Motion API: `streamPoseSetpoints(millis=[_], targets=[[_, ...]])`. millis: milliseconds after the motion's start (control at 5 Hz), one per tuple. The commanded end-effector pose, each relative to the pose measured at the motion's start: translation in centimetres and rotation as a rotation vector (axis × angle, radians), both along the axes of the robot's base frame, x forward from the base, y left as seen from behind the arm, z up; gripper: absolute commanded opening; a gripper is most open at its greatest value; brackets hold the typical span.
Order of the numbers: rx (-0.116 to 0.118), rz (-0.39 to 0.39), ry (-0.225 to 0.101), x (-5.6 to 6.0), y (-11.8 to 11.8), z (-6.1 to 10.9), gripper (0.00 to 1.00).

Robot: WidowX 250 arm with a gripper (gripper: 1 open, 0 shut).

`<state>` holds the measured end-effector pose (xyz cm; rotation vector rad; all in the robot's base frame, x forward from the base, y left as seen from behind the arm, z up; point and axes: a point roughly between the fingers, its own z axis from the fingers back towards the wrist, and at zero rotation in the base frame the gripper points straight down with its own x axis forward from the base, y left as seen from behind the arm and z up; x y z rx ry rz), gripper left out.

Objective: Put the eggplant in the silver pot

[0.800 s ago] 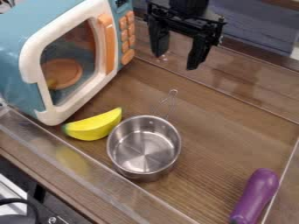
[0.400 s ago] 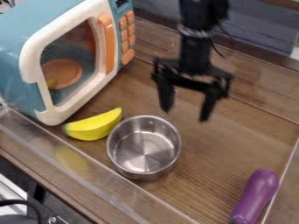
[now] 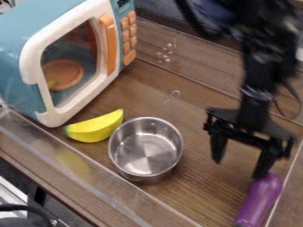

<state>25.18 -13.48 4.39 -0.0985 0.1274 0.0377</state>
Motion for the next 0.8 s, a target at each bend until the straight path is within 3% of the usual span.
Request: streamPoseSetpoints(millis=[0, 200, 600], targets=[[-0.029, -0.049, -0.063, -0.3, -2.6, -1.2, 1.00], [-0.041, -0.111, -0.068, -1.5, -2.4, -1.5, 1.00], [-0.041, -0.046, -0.098, -2.4, -2.3, -1.7, 1.00]])
